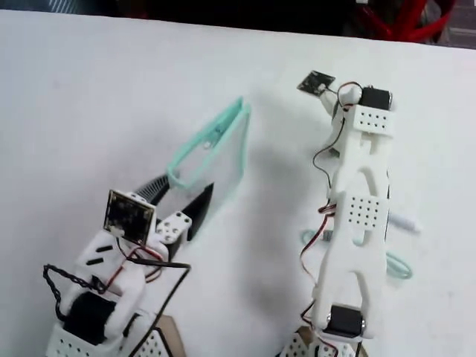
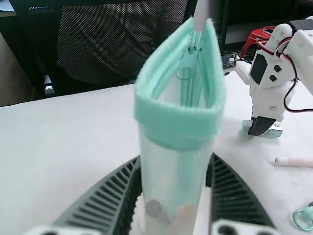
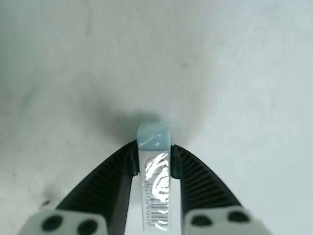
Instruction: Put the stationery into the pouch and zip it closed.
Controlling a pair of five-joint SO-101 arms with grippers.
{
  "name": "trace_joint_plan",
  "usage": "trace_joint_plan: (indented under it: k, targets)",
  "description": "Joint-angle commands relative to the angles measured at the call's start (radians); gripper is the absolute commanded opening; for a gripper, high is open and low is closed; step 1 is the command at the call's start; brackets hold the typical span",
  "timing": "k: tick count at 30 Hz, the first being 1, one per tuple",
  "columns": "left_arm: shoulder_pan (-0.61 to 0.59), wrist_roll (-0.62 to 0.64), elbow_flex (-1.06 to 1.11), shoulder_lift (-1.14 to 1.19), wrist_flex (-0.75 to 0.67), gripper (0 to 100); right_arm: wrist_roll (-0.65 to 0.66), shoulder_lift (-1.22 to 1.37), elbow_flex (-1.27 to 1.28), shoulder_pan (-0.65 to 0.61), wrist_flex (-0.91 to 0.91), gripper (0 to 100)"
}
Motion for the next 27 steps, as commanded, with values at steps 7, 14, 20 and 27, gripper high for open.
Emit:
trace_joint_plan:
  k: [7, 14, 20, 27]
  targets:
    - [0.004, -0.012, -0.003, -0.010, -0.026, 21, -0.258, -0.163, -0.029, -0.012, 0.012, 1.8]
    - [0.004, -0.012, -0.003, -0.010, -0.026, 21, -0.488, -0.435, 0.259, -0.039, 0.013, 1.8]
    - [0.004, -0.012, -0.003, -0.010, -0.026, 21, -0.554, -0.871, 0.760, -0.153, 0.007, 1.8]
    - [0.004, -0.012, -0.003, -0.010, -0.023, 21, -0.620, -1.348, 1.235, -0.295, -0.176, 1.8]
